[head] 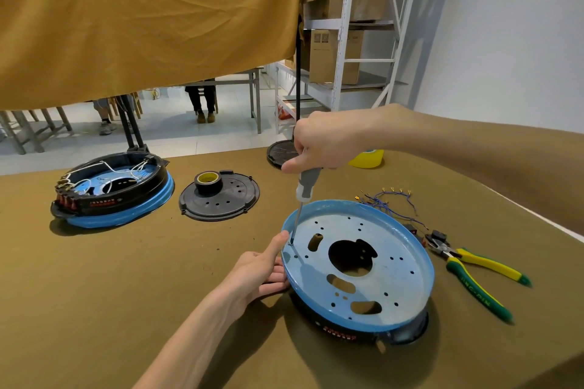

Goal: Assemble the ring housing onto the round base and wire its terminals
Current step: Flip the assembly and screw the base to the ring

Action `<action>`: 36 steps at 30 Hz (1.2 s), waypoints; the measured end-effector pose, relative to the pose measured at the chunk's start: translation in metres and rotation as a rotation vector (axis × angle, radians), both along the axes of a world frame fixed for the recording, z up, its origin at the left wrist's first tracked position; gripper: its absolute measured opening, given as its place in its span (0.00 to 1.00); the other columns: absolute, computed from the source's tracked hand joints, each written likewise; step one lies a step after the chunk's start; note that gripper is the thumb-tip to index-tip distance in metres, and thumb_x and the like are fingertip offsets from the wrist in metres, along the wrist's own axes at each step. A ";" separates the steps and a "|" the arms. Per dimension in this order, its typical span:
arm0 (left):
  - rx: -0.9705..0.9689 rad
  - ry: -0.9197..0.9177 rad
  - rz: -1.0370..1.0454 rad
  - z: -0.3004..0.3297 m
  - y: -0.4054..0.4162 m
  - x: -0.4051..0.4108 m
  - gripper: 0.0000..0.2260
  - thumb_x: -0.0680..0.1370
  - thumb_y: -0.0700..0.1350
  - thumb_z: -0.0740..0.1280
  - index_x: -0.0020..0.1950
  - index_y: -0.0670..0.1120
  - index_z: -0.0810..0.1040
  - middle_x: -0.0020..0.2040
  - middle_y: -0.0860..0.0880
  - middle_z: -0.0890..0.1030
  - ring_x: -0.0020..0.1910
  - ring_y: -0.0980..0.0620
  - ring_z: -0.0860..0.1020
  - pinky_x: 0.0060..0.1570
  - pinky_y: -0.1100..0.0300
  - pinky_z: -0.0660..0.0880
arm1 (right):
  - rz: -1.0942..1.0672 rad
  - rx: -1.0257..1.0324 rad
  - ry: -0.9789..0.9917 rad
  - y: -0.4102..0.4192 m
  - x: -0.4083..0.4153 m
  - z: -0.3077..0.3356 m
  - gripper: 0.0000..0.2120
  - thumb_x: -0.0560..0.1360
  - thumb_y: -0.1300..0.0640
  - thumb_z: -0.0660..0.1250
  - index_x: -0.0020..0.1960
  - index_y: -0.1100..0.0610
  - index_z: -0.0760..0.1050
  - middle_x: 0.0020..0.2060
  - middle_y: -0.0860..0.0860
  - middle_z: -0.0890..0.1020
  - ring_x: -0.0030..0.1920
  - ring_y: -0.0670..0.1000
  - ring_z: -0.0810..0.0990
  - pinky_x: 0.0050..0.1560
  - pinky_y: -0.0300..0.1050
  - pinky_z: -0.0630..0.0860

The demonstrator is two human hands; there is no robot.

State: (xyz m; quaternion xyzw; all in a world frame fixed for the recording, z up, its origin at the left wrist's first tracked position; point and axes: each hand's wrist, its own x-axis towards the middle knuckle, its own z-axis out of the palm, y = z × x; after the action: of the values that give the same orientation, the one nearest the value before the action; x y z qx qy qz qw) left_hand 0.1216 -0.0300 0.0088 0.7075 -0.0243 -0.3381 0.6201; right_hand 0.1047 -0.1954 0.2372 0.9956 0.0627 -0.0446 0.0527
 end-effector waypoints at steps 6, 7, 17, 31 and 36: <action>0.001 -0.006 -0.003 0.002 0.000 -0.002 0.37 0.66 0.72 0.70 0.57 0.41 0.83 0.46 0.45 0.89 0.45 0.50 0.88 0.52 0.54 0.84 | 0.037 0.136 0.127 -0.003 -0.008 0.008 0.15 0.78 0.44 0.72 0.48 0.57 0.79 0.30 0.51 0.85 0.23 0.48 0.80 0.23 0.36 0.73; 0.002 -0.007 0.000 0.001 -0.001 -0.002 0.35 0.68 0.71 0.70 0.57 0.41 0.83 0.46 0.45 0.89 0.45 0.51 0.88 0.52 0.54 0.84 | 0.027 0.113 0.111 -0.002 -0.009 0.006 0.18 0.78 0.43 0.70 0.46 0.59 0.80 0.28 0.51 0.84 0.22 0.49 0.80 0.22 0.36 0.72; -0.058 0.113 -0.022 0.008 0.003 -0.005 0.32 0.72 0.68 0.71 0.55 0.38 0.85 0.50 0.39 0.87 0.44 0.48 0.84 0.42 0.57 0.83 | 0.060 0.174 0.069 0.001 -0.009 0.001 0.11 0.75 0.45 0.74 0.46 0.52 0.79 0.30 0.50 0.85 0.26 0.47 0.81 0.25 0.34 0.74; -0.048 0.148 0.027 0.020 0.000 -0.006 0.41 0.61 0.63 0.76 0.63 0.36 0.75 0.55 0.38 0.85 0.49 0.44 0.87 0.51 0.49 0.85 | 0.218 0.266 0.110 -0.012 -0.001 0.003 0.07 0.72 0.53 0.79 0.48 0.48 0.84 0.42 0.46 0.86 0.40 0.49 0.87 0.40 0.42 0.83; -0.040 0.087 -0.023 0.013 0.006 -0.008 0.36 0.63 0.67 0.75 0.56 0.38 0.83 0.48 0.42 0.88 0.47 0.49 0.87 0.53 0.53 0.84 | -0.002 0.256 0.037 -0.008 0.001 -0.005 0.20 0.81 0.40 0.64 0.49 0.57 0.79 0.31 0.53 0.86 0.27 0.53 0.85 0.25 0.38 0.77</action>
State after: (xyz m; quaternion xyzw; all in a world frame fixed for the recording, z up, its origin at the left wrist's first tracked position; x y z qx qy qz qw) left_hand 0.1136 -0.0245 0.0221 0.6792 -0.0125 -0.3751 0.6308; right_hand 0.1053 -0.2029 0.2321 0.9933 0.0679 -0.0548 -0.0760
